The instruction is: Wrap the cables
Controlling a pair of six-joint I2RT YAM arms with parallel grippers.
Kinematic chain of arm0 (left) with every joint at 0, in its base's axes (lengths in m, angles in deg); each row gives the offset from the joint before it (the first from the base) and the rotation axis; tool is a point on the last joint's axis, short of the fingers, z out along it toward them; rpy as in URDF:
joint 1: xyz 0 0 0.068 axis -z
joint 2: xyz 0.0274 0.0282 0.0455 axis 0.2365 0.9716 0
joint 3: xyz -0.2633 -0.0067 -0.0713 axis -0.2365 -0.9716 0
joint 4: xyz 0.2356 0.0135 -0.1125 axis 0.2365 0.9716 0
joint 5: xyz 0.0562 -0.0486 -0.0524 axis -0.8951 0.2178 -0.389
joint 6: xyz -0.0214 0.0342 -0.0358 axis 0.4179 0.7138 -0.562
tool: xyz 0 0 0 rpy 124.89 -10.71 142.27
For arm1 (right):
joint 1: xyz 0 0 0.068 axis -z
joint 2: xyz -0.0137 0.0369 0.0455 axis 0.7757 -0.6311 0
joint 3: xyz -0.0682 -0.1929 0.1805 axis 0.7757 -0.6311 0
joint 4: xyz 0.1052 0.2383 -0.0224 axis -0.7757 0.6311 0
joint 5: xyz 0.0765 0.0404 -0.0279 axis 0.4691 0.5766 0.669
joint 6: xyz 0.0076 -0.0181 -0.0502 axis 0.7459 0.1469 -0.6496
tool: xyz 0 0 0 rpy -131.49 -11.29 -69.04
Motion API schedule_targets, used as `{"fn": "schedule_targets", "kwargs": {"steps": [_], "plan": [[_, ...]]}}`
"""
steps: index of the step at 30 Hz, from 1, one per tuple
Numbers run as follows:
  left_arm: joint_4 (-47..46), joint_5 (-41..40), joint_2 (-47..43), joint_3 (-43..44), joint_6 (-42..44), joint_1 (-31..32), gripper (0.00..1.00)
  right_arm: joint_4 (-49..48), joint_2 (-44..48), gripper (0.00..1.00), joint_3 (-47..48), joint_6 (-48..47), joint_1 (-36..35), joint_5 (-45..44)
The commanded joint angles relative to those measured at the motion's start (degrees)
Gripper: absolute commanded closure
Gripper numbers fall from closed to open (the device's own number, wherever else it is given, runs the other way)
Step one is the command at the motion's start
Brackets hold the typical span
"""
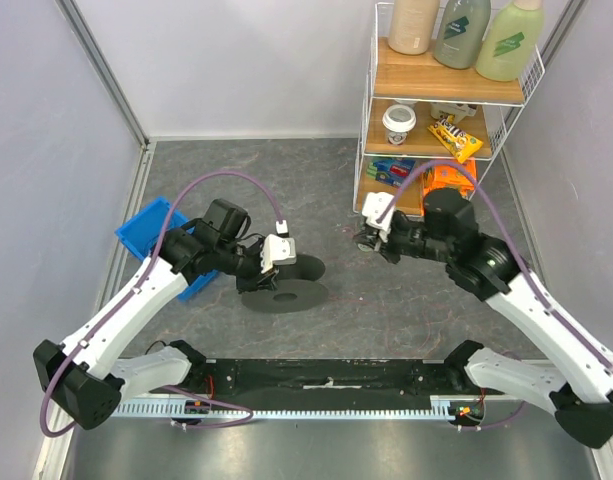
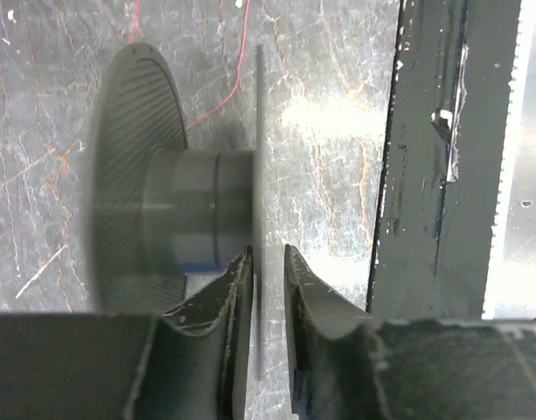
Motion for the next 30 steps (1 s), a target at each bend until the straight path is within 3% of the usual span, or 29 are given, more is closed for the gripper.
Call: {"fn": "schedule_targets", "kwargs": {"steps": [1, 10, 17, 19, 21, 24, 27, 30], "plan": [[-3.1, 5.0, -2.5, -0.8, 3.5, 0.2, 0.7, -3.4, -5.5, 1.0, -0.6, -2.8, 0.2, 5.9], [-5.6, 7.3, -6.6, 1.4, -1.8, -2.0, 0.46, -10.6, -15.6, 1.0, 0.6, -3.3, -1.7, 8.1], [-18.3, 23.8, -4.9, 8.0, -18.6, -27.5, 0.36, -10.0, -20.3, 1.0, 2.7, -8.5, -6.0, 6.9], [-18.4, 29.0, -2.8, 6.5, -17.8, -30.6, 0.34, -9.3, -21.2, 1.0, 3.2, -10.8, -8.1, 5.1], [-19.5, 29.3, -2.1, 3.4, -16.3, -31.3, 0.27, -8.2, -22.2, 1.0, 3.8, -12.0, -10.5, 3.0], [-24.1, 30.4, -3.9, -3.4, -10.4, -31.4, 0.07, -7.1, -23.7, 1.0, 4.4, -11.9, -12.8, -0.3], [-30.0, 30.4, -5.7, -9.0, -5.5, -31.3, 0.05, -7.1, -25.2, 1.0, 4.5, -11.5, -14.5, -3.3], [-28.6, 31.9, -3.4, -9.0, -3.6, -31.1, 0.04, -6.7, -27.2, 1.0, 5.7, -10.1, -16.5, -6.8]]}}
